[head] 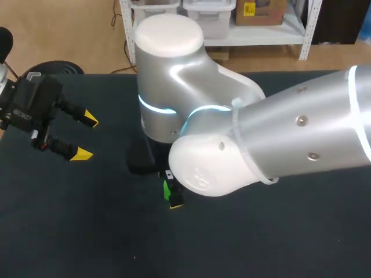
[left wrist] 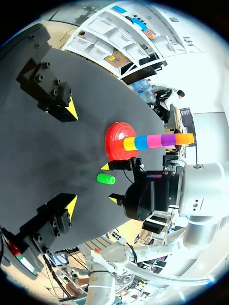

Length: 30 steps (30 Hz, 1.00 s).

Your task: Pick up and stack the cylinders on the red base in this order: pink,purple,orange,green

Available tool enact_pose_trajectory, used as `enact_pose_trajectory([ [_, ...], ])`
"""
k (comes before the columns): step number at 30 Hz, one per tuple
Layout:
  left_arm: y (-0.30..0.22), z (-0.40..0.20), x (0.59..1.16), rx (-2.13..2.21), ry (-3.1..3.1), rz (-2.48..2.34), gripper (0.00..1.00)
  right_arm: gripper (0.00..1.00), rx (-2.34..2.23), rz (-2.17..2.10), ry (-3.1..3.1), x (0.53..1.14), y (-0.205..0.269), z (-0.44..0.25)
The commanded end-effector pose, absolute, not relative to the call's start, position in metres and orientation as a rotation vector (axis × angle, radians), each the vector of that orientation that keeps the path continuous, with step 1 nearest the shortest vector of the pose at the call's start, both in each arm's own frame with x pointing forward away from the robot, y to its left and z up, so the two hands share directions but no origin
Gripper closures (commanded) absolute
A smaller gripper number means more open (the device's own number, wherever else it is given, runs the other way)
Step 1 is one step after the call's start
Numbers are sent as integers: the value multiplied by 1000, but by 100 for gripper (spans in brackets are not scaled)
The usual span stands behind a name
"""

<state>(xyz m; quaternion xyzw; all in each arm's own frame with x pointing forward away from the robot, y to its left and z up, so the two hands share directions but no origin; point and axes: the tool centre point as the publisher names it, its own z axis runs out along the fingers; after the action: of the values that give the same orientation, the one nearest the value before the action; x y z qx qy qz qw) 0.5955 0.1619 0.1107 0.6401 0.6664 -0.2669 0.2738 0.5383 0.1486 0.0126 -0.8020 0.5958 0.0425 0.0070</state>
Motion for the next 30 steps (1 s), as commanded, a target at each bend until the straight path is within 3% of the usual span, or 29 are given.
enact_pose_trajectory([
  [1,162,110,596,1721,1790,-717,0,0,-2512,137,1867,539,149,12],
  [3,162,110,596,1721,1790,-717,0,0,-2513,137,1867,539,149,11],
  [4,162,110,596,1721,1790,-717,0,6,-2512,136,1868,539,149,11],
  [5,162,110,596,1721,1790,-717,0,35,-2511,137,1870,539,149,11],
  [6,162,110,596,1721,1790,-717,0,72,-2510,137,1871,539,150,11],
  [7,162,110,596,1721,1790,-717,0,96,-2508,137,1872,539,150,11],
  [8,162,110,596,1721,1790,-717,0,100,-2508,138,1874,539,150,11],
  [30,162,110,596,1721,1790,-717,0,100,-2507,165,1875,541,148,24],
])
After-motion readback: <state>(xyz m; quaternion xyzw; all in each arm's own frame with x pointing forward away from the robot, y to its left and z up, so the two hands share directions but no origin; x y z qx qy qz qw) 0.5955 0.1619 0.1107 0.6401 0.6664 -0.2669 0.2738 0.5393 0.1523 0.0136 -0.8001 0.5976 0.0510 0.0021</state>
